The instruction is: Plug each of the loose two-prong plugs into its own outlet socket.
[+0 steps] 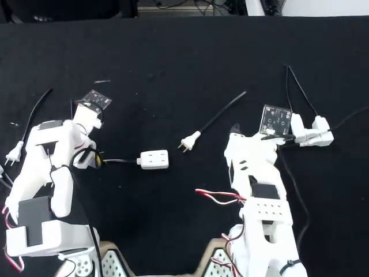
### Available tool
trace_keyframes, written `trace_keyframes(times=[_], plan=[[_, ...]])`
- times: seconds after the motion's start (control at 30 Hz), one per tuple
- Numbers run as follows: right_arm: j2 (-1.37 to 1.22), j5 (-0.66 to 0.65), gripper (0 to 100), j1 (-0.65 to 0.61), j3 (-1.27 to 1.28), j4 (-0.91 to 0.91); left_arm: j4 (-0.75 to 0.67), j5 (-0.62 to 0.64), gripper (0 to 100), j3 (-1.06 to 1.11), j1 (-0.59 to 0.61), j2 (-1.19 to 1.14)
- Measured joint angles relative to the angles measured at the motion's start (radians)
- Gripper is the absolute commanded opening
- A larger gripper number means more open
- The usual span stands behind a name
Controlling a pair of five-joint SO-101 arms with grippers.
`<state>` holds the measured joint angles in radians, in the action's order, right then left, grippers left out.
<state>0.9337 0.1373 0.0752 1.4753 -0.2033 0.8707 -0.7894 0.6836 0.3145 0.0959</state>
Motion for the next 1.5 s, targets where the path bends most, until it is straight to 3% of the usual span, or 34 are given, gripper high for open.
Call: trace_keyframes(times=[0.27,0.47,0.63,0.83,1.17,1.5], plan=[[0.000,0.000,21.9,0.000,0.000,0.000,0.313,0.006,26,-0.112,0.002,0.104],[0.000,0.006,21.9,-0.003,0.000,0.000,0.384,0.227,26,-0.117,-0.043,0.235],[0.000,0.006,21.9,-0.123,0.000,-0.018,0.249,0.456,26,0.012,-0.130,0.261],[0.000,0.008,21.9,-0.224,-0.083,-0.126,0.089,0.652,26,0.135,-0.140,0.269],[-0.155,0.023,22.1,-0.308,-0.238,-0.143,-0.018,0.690,26,0.241,-0.144,0.272],[-0.629,0.267,22.3,-0.356,-0.494,-0.143,-0.176,0.798,26,0.359,-0.144,0.273]])
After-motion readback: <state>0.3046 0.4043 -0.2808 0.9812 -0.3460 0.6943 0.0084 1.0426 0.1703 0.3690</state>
